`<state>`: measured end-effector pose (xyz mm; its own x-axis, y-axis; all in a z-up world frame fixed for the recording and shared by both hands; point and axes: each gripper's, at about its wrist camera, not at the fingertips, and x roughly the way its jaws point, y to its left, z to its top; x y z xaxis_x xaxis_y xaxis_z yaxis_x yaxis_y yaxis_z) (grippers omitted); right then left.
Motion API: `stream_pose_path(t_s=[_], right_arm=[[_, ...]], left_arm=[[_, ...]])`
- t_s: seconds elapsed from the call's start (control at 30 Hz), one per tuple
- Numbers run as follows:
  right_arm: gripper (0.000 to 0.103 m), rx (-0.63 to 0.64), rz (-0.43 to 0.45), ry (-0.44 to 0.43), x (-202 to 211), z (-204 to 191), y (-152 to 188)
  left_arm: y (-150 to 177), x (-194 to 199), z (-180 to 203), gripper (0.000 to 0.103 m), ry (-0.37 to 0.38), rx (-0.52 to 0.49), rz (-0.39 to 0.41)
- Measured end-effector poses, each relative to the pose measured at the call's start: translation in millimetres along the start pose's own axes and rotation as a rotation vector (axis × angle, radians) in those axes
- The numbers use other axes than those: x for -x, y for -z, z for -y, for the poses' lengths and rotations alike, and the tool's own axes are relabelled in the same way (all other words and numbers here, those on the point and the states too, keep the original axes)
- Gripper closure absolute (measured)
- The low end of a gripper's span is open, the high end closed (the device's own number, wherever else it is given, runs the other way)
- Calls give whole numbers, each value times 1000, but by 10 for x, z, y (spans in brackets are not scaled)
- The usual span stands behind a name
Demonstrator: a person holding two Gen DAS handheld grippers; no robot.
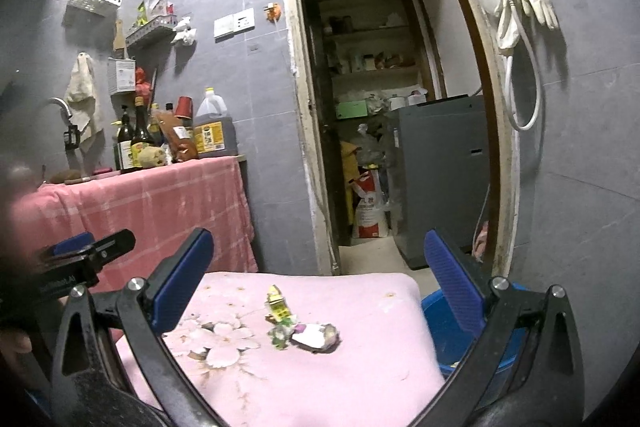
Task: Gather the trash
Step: 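Move both tools back above the remaining scraps on the table, then grasp the green scrap with the left tool while the right tool grasps the white-pink carton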
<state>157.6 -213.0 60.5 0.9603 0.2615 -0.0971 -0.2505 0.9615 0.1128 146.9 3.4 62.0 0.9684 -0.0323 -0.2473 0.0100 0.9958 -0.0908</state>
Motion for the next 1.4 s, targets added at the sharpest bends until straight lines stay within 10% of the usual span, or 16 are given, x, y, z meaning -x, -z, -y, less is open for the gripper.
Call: stream_pose_path(t_s=[0.47,1.1,1.4], right_arm=[[0,94,-19,-77,-66,-251,214],[1,24,-298,-22,-685,300,703],[20,80,-426,-47,-1007,389,852]], left_arm=[[203,82,-146,3,-34,-54,9],[627,-928,-120,3,7,35,-329],[704,-1225,42,3,71,43,-416]])
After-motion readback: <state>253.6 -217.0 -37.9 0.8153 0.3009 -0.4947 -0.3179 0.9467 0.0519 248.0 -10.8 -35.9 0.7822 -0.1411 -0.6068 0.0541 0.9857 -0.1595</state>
